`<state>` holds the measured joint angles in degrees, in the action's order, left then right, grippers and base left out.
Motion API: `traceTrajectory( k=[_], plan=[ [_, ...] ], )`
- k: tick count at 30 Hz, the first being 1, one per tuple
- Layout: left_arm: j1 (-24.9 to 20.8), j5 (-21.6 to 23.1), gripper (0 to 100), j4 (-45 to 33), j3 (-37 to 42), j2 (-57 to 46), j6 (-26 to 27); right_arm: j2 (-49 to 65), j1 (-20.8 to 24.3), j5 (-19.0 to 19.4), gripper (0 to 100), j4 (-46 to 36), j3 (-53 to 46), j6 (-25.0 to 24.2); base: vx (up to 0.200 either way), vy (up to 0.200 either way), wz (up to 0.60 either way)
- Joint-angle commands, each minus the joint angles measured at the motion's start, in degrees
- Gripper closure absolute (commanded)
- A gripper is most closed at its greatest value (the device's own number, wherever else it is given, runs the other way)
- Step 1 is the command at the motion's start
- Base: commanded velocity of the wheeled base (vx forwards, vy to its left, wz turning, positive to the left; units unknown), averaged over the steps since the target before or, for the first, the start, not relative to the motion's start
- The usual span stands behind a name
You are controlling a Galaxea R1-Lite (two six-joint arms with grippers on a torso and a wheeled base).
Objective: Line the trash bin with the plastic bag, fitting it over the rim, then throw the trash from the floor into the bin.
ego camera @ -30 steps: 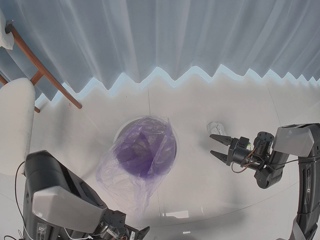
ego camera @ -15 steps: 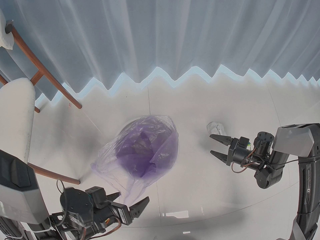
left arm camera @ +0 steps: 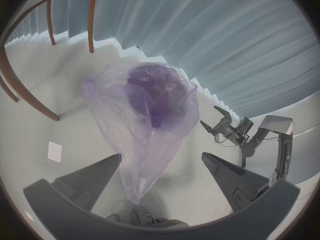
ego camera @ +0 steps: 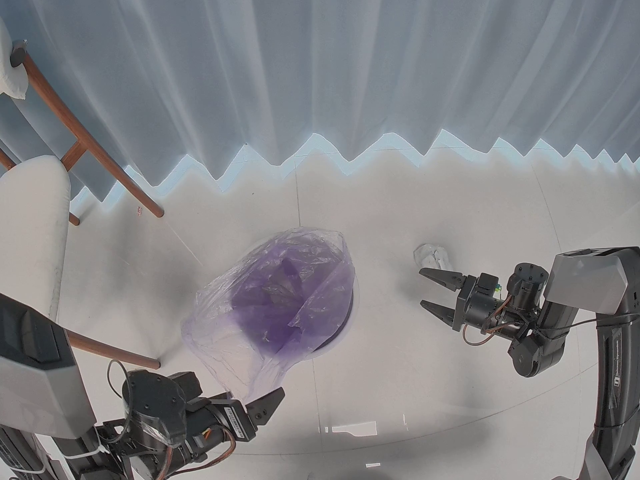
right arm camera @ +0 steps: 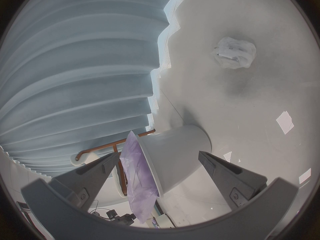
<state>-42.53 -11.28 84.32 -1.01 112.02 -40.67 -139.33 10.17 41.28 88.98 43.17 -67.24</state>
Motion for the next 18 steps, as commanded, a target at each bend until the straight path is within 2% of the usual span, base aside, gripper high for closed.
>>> traceTrajectory(
  k=[1,4,8,15,17,18],
  plan=[
    [-6.9,-0.6,0,-1.8,1.0,-0.2,-3.5,-0.2,0.0,0.0,0,1.0,0.2,-0.1,0.0,0.0,0.0],
    [-12.3,-3.7,0,-4.3,1.0,-0.7,-7.6,-0.2,0.0,0.0,0,1.0,0.2,-0.1,0.0,0.0,0.0],
    [-14.4,-5.1,0,-0.8,1.0,-4.1,-9.1,-0.2,0.0,0.0,0,1.0,0.3,-0.2,0.0,0.0,0.0],
    [-15.0,-3.3,0,-0.7,1.0,-7.9,-11.0,-0.4,0.0,0.0,0,1.0,0.3,-0.2,0.0,0.0,0.0],
    [-13.7,-2.8,0,-0.1,0.5,-7.9,-11.0,-0.4,0.0,0.0,0,1.0,0.3,-0.2,0.0,0.0,0.0],
    [-11.6,-2.7,0,0.4,-0.3,-7.9,-10.7,-0.4,0.0,0.0,0,1.0,0.3,-0.1,0.0,0.0,0.0]
  ],
)
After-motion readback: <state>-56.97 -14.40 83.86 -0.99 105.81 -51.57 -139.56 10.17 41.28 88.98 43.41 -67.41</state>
